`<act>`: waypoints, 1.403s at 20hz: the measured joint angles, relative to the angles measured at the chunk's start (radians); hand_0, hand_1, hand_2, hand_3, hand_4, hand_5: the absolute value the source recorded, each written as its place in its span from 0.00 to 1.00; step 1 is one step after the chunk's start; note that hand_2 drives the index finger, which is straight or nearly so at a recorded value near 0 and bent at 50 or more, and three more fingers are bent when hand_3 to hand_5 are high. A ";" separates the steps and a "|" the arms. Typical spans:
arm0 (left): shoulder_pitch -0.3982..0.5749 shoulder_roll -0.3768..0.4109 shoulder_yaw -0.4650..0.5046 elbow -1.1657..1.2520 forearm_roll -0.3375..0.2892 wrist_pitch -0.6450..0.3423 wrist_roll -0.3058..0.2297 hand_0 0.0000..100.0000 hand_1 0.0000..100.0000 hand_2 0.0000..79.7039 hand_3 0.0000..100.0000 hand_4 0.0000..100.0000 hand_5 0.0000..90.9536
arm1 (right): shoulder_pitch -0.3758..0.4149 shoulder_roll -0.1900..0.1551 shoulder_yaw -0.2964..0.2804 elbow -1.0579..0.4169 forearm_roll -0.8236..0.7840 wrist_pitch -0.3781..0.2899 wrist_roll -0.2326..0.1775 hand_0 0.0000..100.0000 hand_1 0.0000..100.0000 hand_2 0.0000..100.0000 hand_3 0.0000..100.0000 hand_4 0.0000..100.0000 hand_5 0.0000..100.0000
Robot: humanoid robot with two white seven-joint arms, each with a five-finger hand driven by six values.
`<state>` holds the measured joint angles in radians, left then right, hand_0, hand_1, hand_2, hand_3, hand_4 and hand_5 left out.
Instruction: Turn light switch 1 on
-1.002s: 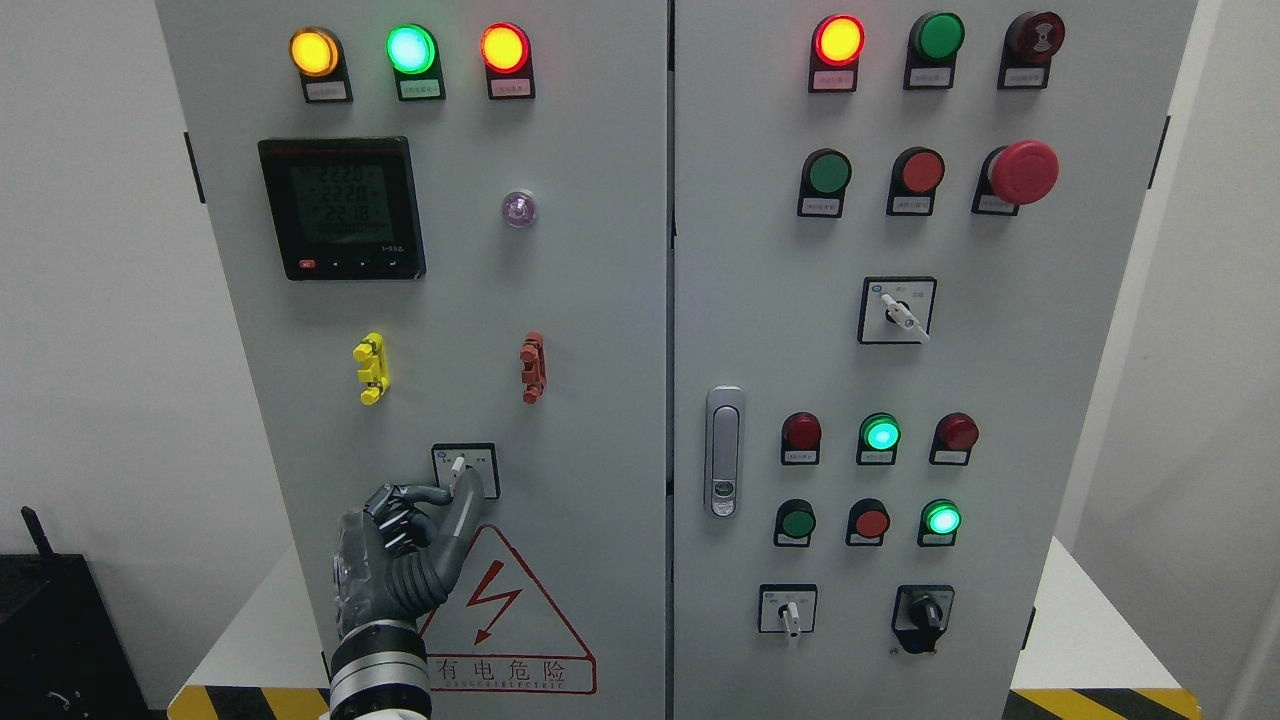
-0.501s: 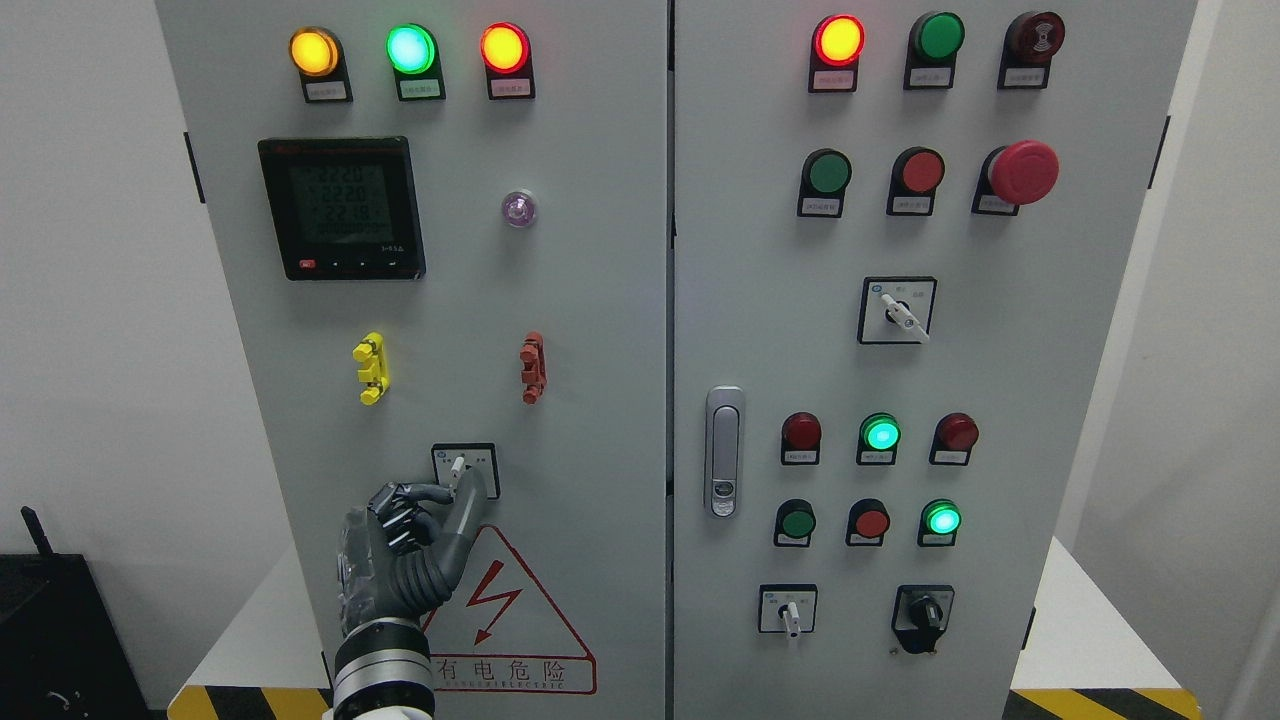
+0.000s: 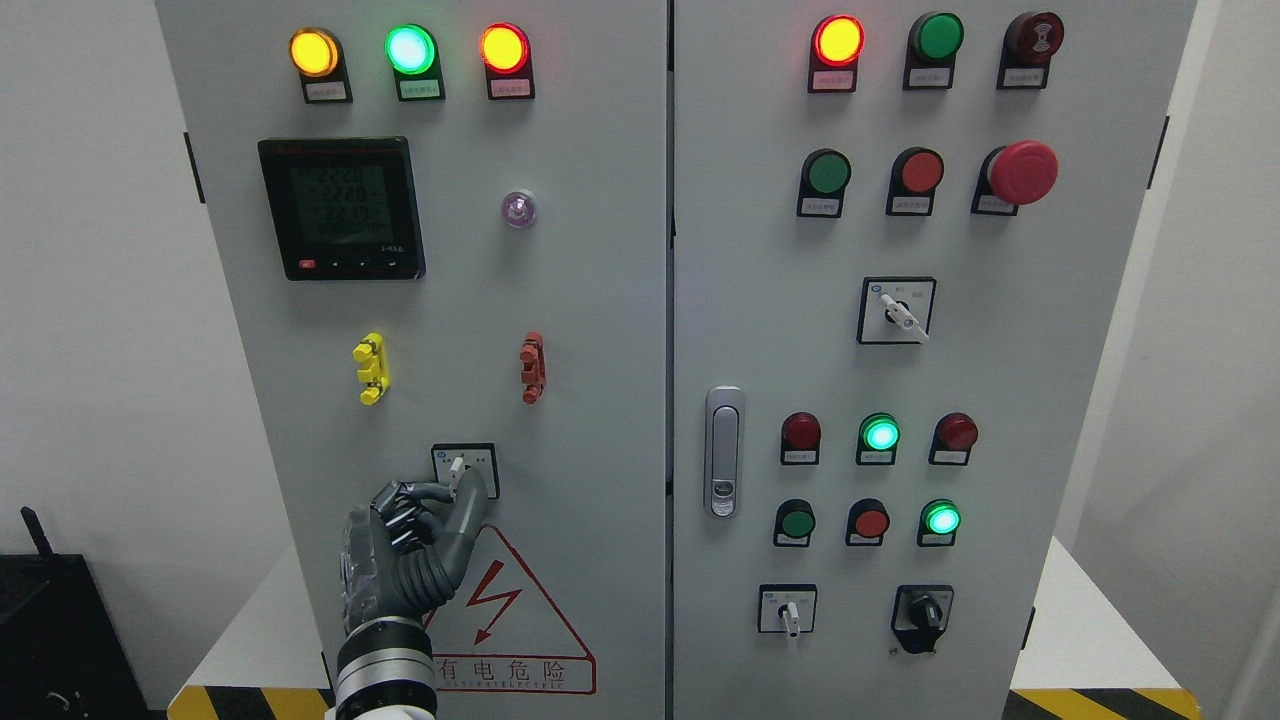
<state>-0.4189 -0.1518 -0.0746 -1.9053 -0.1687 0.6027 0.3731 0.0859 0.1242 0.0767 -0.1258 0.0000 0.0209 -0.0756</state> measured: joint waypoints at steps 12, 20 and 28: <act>0.002 0.000 -0.001 0.001 0.003 0.000 -0.004 0.53 0.59 0.76 0.99 0.97 0.98 | 0.000 0.000 0.000 0.000 0.000 0.000 0.000 0.00 0.00 0.00 0.00 0.00 0.00; 0.003 0.000 -0.001 0.002 0.004 -0.001 -0.003 0.57 0.58 0.77 1.00 0.97 0.98 | 0.000 0.000 0.000 0.000 0.000 0.000 0.000 0.00 0.00 0.00 0.00 0.00 0.00; 0.004 0.000 -0.001 0.002 0.005 -0.002 -0.001 0.63 0.58 0.78 1.00 0.98 0.98 | 0.000 0.000 0.000 0.000 0.000 0.000 0.000 0.00 0.00 0.00 0.00 0.00 0.00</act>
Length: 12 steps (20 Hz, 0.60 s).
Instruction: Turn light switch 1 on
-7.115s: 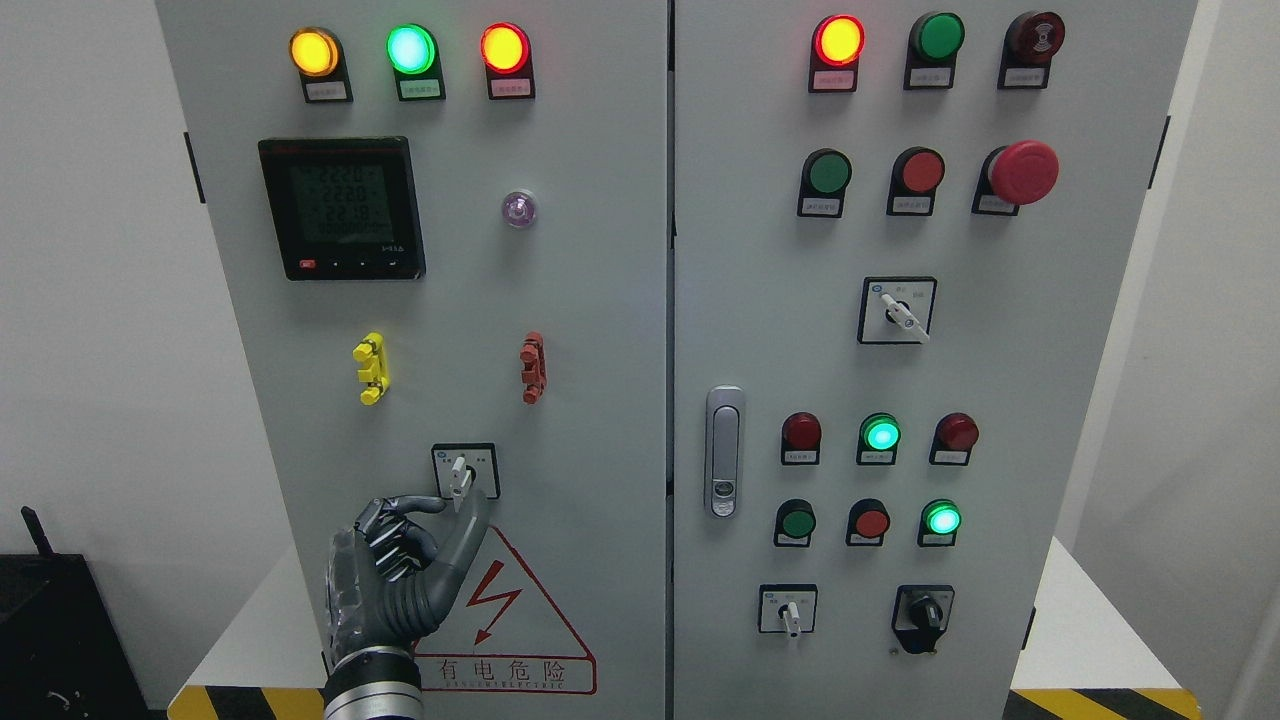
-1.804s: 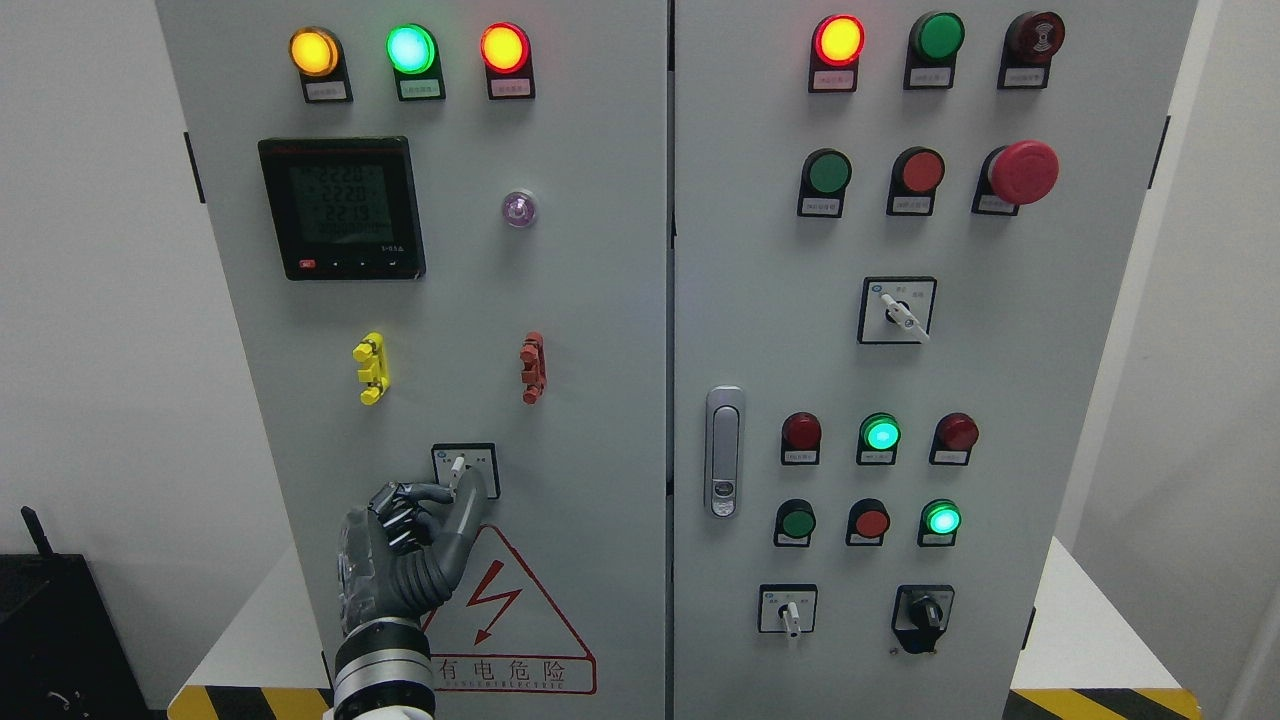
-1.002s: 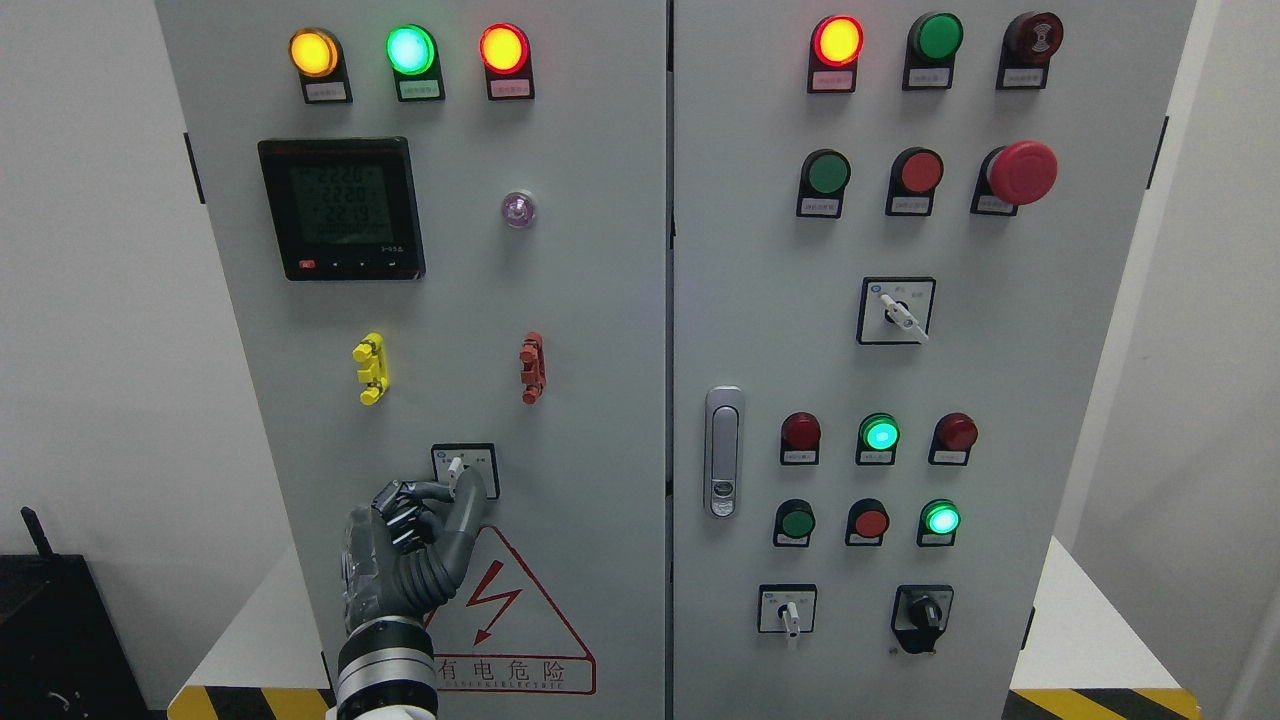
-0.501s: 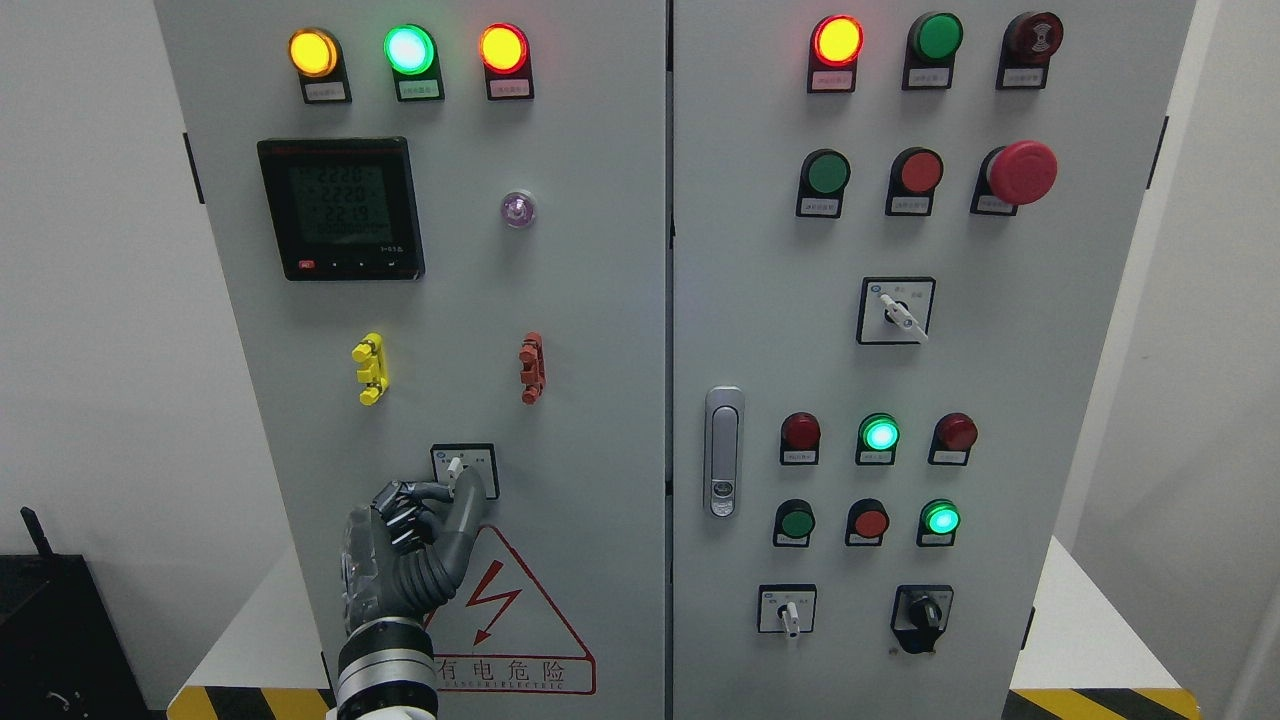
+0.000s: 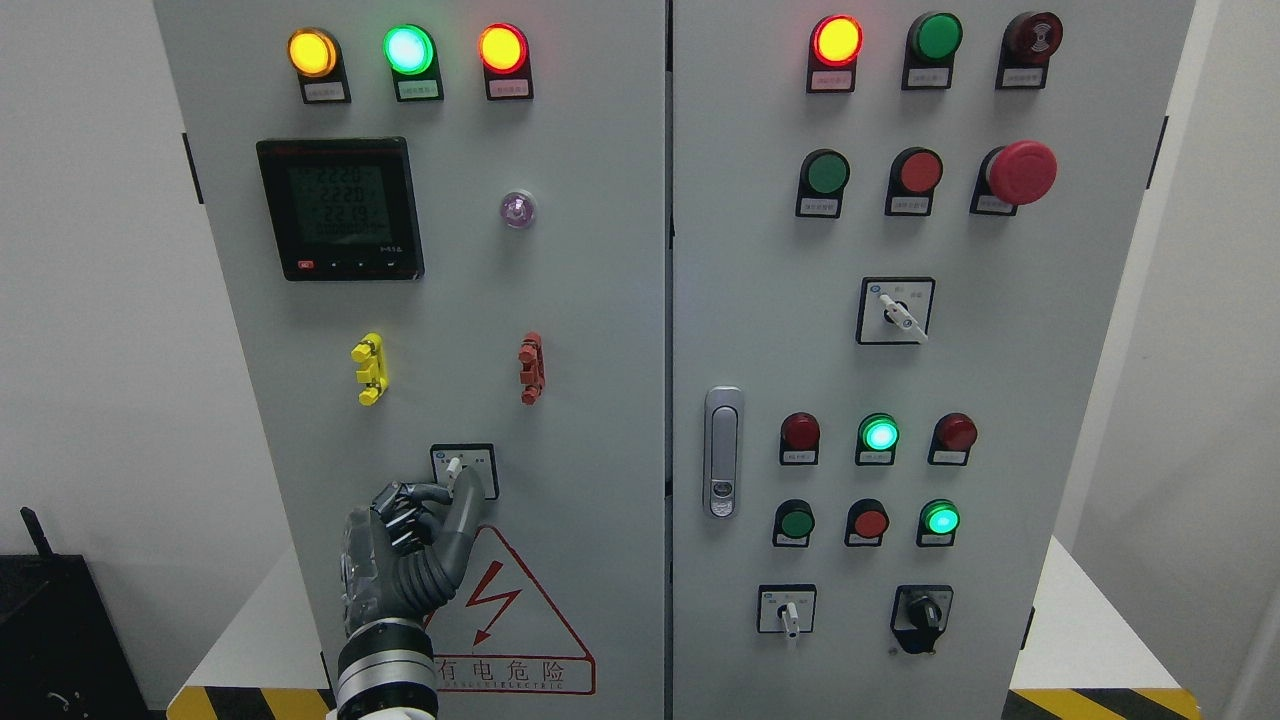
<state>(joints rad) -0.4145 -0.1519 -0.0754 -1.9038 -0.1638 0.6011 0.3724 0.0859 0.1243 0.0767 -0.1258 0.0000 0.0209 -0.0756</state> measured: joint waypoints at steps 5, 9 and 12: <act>0.000 0.000 0.000 0.000 0.001 0.000 0.001 0.65 0.58 0.78 1.00 0.98 0.98 | 0.000 0.000 0.000 0.000 0.000 0.000 0.000 0.00 0.00 0.00 0.00 0.00 0.00; 0.001 0.000 -0.001 0.000 0.001 0.000 0.001 0.66 0.58 0.79 1.00 0.98 0.98 | 0.000 0.000 0.000 0.000 0.000 0.000 0.000 0.00 0.00 0.00 0.00 0.00 0.00; 0.001 0.000 -0.001 0.000 0.001 0.000 0.002 0.66 0.58 0.80 1.00 0.98 0.98 | 0.000 0.000 0.000 0.000 0.000 0.000 0.000 0.00 0.00 0.00 0.00 0.00 0.00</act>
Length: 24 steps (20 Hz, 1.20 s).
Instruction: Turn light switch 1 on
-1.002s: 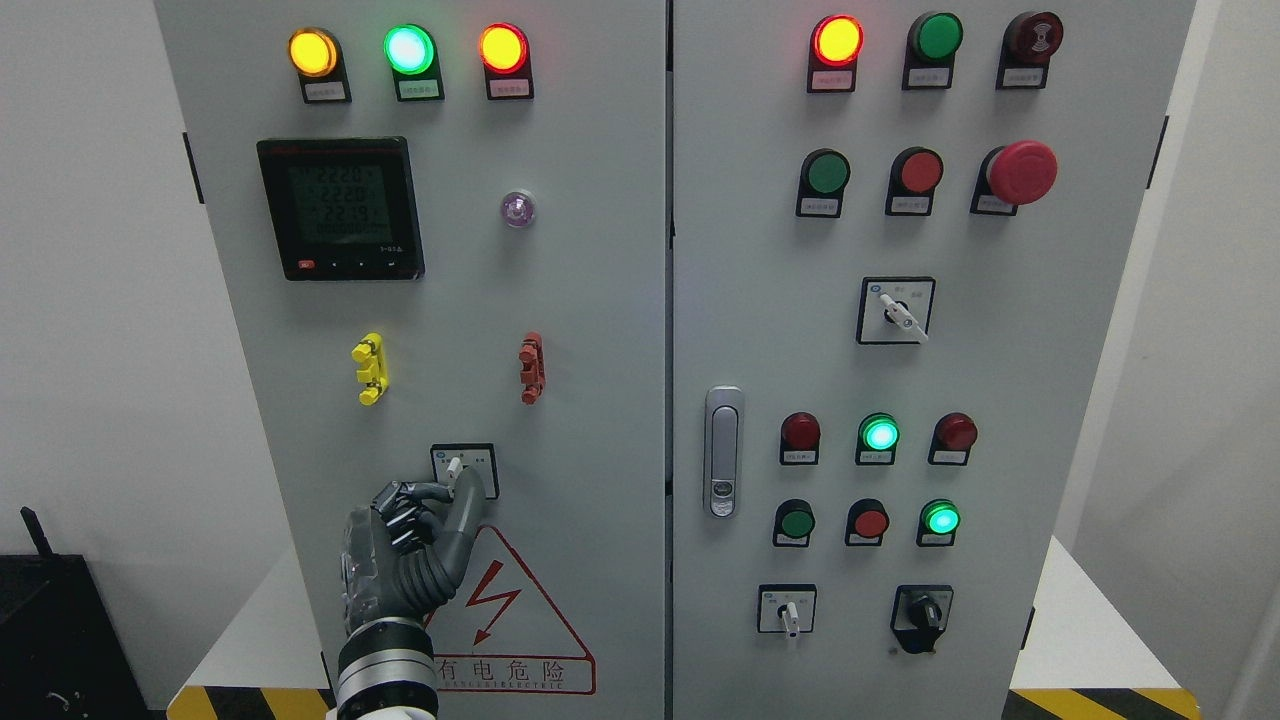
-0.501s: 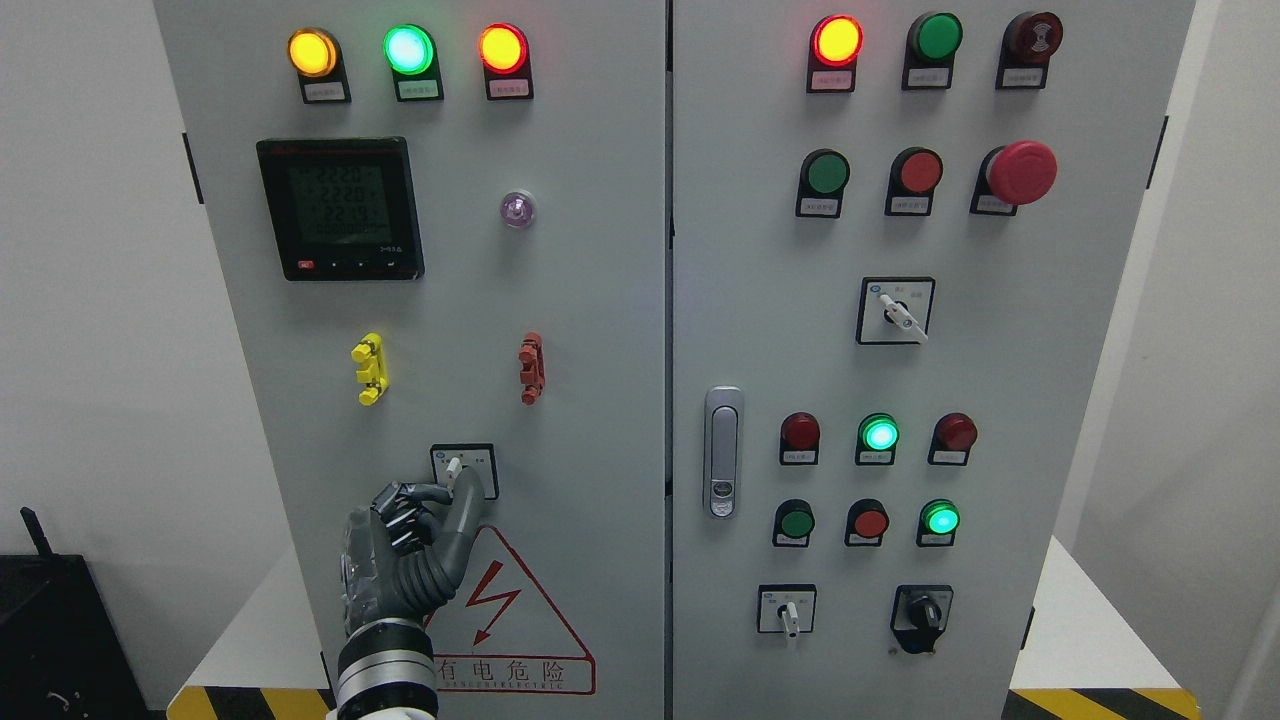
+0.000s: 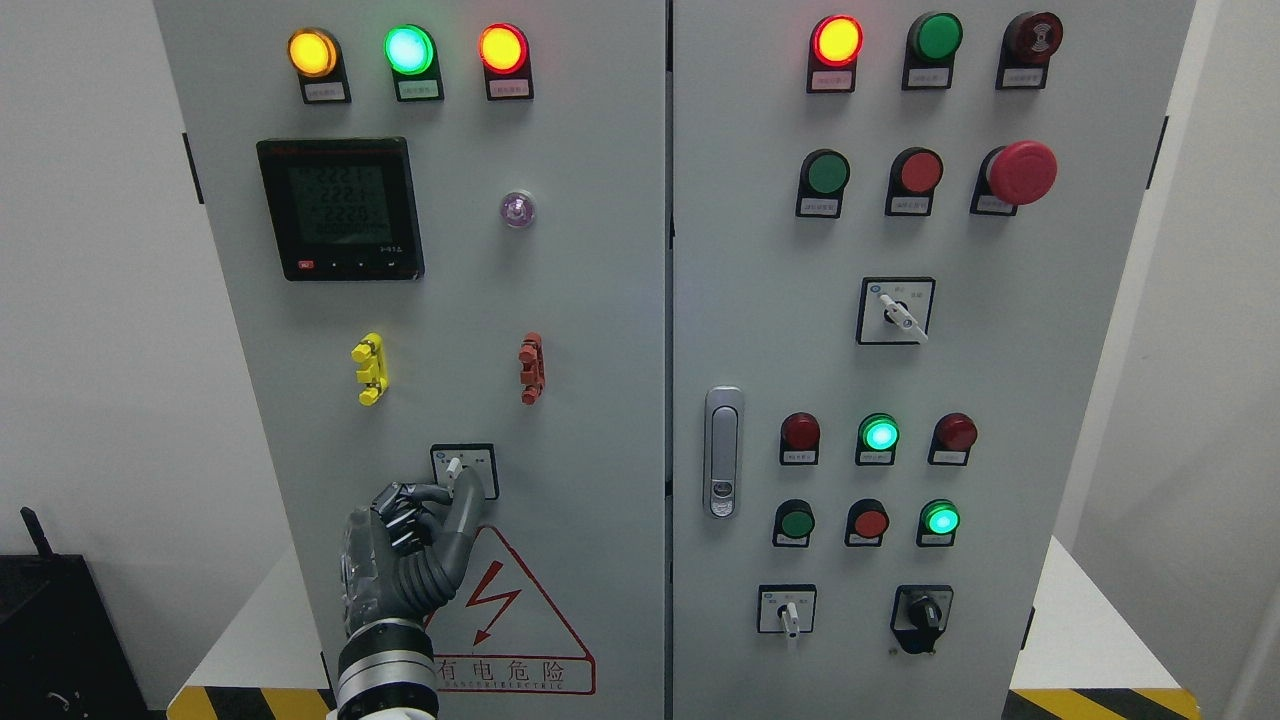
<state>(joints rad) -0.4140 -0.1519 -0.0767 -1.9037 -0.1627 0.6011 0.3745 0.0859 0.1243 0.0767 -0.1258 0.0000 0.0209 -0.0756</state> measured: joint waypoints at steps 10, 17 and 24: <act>0.000 0.000 0.000 0.000 0.001 0.000 0.003 0.69 0.58 0.80 1.00 0.98 0.98 | 0.000 0.000 0.000 0.000 0.000 0.000 0.000 0.00 0.00 0.00 0.00 0.00 0.00; 0.000 0.000 -0.001 0.000 0.002 0.000 -0.002 0.74 0.57 0.80 1.00 0.98 0.98 | 0.000 0.000 0.000 0.000 0.000 0.000 0.000 0.00 0.00 0.00 0.00 0.00 0.00; 0.001 0.000 -0.002 0.000 0.003 0.000 -0.005 0.78 0.56 0.80 1.00 0.98 0.98 | 0.000 0.000 0.000 0.000 0.000 0.000 0.000 0.00 0.00 0.00 0.00 0.00 0.00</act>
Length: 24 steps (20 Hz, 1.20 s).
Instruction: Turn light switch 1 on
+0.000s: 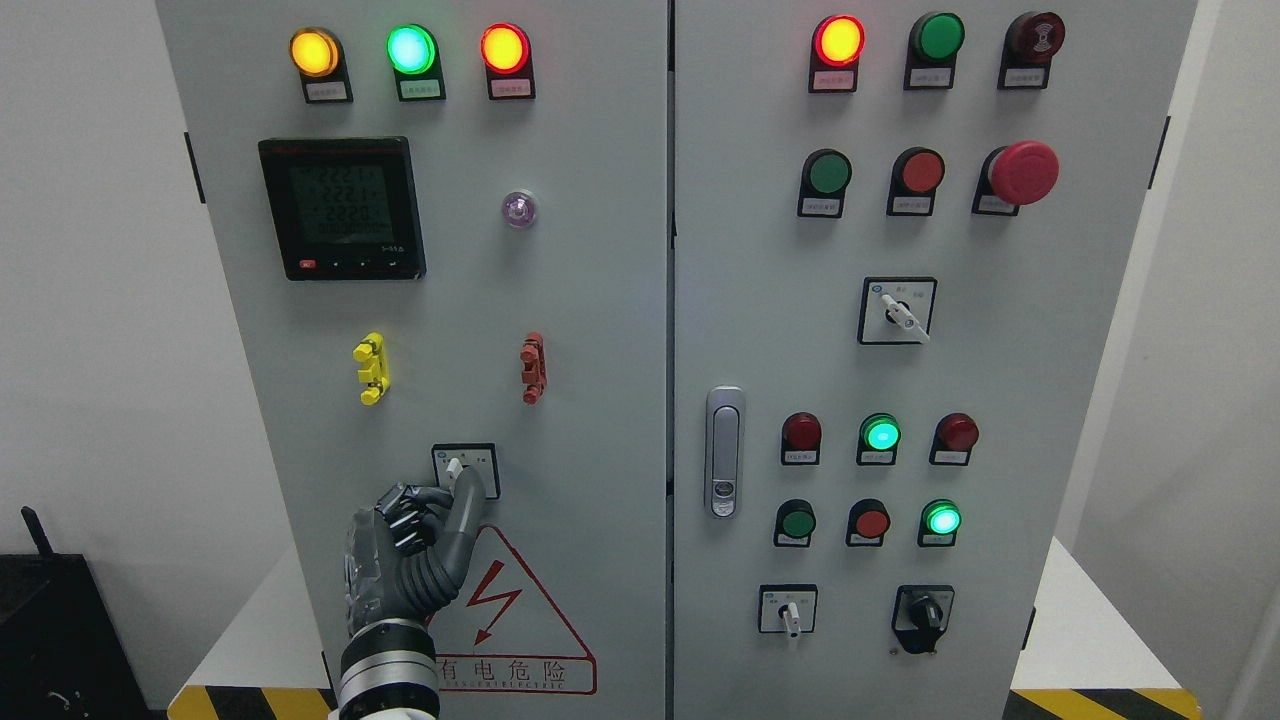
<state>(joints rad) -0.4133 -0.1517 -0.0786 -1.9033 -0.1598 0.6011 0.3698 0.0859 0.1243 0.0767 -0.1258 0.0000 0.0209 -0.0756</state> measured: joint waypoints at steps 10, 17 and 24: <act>0.000 0.000 -0.001 0.001 0.001 0.000 -0.002 0.81 0.53 0.81 1.00 0.98 0.98 | 0.000 0.000 0.000 0.000 0.000 0.000 0.000 0.00 0.00 0.00 0.00 0.00 0.00; -0.001 0.000 -0.002 0.001 0.006 0.000 -0.006 0.84 0.52 0.81 1.00 0.98 0.98 | 0.000 0.000 0.000 0.000 0.000 0.000 0.000 0.00 0.00 0.00 0.00 0.00 0.00; -0.001 0.000 -0.003 0.003 0.009 -0.002 -0.009 0.85 0.50 0.81 1.00 0.98 0.98 | 0.000 0.000 0.000 0.000 0.000 0.000 0.000 0.00 0.00 0.00 0.00 0.00 0.00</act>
<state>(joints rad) -0.4142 -0.1519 -0.0814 -1.9001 -0.1511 0.5990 0.3612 0.0859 0.1243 0.0767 -0.1258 0.0000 0.0209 -0.0756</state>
